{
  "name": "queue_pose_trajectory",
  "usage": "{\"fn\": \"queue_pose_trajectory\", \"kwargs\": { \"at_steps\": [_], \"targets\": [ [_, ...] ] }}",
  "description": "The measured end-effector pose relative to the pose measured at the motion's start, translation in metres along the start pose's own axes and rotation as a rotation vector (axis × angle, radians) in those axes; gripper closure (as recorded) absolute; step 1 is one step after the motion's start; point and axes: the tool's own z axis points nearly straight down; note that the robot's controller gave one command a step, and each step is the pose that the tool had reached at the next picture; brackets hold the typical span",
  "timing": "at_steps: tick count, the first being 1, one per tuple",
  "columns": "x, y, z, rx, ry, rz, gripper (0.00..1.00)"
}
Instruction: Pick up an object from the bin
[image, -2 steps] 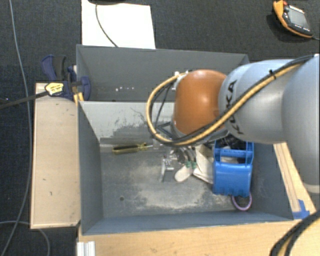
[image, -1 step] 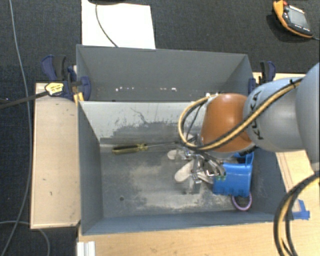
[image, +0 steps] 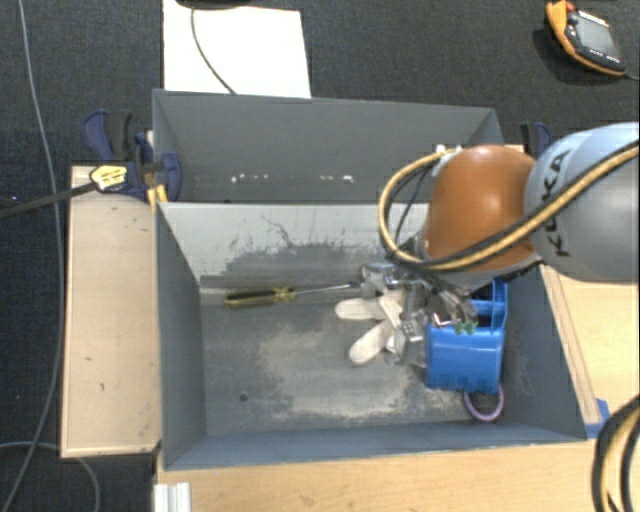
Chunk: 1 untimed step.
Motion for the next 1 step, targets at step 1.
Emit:
{"fn": "queue_pose_trajectory", "kwargs": {
  "at_steps": [1],
  "targets": [
    [0.0075,0.0032,0.0454,-0.001,0.017,0.06,0.0]
  ]
}}
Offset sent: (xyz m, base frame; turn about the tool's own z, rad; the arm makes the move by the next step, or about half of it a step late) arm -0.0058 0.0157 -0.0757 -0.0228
